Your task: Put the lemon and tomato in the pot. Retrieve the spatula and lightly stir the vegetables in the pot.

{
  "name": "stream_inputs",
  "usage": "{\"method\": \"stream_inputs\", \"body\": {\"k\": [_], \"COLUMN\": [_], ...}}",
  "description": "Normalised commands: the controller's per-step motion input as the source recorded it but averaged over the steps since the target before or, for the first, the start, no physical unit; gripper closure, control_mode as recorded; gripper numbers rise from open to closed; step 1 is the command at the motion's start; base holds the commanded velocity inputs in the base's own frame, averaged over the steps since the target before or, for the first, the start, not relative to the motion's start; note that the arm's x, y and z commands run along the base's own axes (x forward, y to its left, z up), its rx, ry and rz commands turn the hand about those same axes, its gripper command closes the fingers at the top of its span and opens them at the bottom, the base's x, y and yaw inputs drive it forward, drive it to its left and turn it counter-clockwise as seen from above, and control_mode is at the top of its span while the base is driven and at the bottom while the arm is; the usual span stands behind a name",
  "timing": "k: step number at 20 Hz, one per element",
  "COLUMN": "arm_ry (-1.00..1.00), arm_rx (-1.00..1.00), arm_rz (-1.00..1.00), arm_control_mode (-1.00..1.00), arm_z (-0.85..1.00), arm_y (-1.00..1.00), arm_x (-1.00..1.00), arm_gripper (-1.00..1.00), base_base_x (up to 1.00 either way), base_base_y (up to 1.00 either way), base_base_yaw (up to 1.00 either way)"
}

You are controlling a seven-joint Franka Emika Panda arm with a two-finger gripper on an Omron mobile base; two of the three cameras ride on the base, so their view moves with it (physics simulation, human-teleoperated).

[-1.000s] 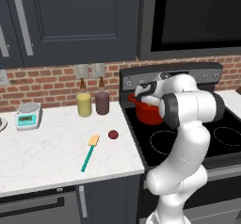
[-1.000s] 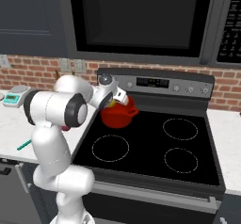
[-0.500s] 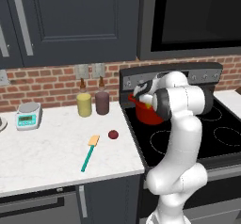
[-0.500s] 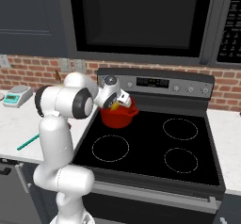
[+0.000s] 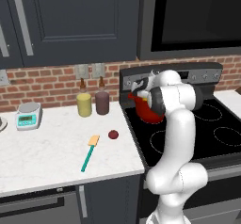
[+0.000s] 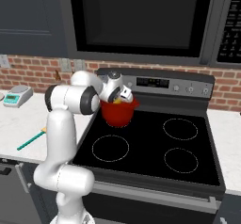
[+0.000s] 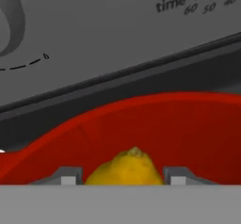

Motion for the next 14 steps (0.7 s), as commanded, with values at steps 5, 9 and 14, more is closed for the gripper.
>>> {"method": "stream_inputs", "body": {"k": [5,9,14], "arm_ry": [0.08,0.03,0.0], "arm_rx": [0.0,0.0,0.0], "arm_rz": [0.0,0.0,0.0], "arm_control_mode": [-1.0,-1.0,-1.0], "arm_z": [-0.31,-0.06,0.0], "arm_y": [0.0,0.0,-0.08], "arm_x": [0.02,-0.13,-0.3], "arm_gripper": [-1.0,-1.0,-1.0], "base_base_x": [0.0,0.0,0.0], "base_base_y": [0.0,0.0,0.0], "base_base_yaw": [0.0,0.0,0.0]}}
